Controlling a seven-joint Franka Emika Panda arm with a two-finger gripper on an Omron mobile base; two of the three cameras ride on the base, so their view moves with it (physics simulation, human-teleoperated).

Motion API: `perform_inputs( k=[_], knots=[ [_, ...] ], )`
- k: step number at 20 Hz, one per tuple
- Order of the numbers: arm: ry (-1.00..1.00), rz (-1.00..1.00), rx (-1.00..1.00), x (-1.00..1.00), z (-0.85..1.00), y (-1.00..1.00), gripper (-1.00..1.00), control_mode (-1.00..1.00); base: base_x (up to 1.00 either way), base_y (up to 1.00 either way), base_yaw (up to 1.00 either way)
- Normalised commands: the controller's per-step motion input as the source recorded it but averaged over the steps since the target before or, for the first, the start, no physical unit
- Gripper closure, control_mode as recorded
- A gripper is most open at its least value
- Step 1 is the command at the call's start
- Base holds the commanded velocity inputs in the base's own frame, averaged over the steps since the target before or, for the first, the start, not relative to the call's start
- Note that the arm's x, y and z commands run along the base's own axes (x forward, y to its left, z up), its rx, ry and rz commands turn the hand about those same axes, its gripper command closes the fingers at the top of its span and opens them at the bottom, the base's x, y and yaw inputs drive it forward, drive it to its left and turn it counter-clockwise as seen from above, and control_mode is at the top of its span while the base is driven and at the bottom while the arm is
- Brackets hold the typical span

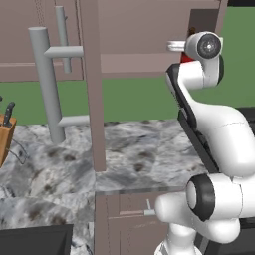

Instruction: Sort all alcoholic drinks to one cabinet, and non-alcoholic drinks to the other.

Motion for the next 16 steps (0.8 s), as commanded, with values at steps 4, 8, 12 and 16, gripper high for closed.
perform_inputs(
  k=[4, 8, 12, 16],
  knots=[
    [0.00, 0.00, 0.00, 0.32, 0.00, -0.06, 1.00, -1.00, 0.00, 0.00, 0.00],
    [0.00, 0.00, 0.01, 0.31, 0.00, -0.07, 1.00, -1.00, 0.00, 0.00, 0.00],
    [0.00, 0.00, 0.03, 0.25, 0.01, -0.07, 1.00, -1.00, 0.00, 0.00, 0.00],
    [0.00, 0.00, 0.03, 0.25, 0.02, -0.08, 1.00, -1.00, 0.00, 0.00, 0.00]
  ],
)
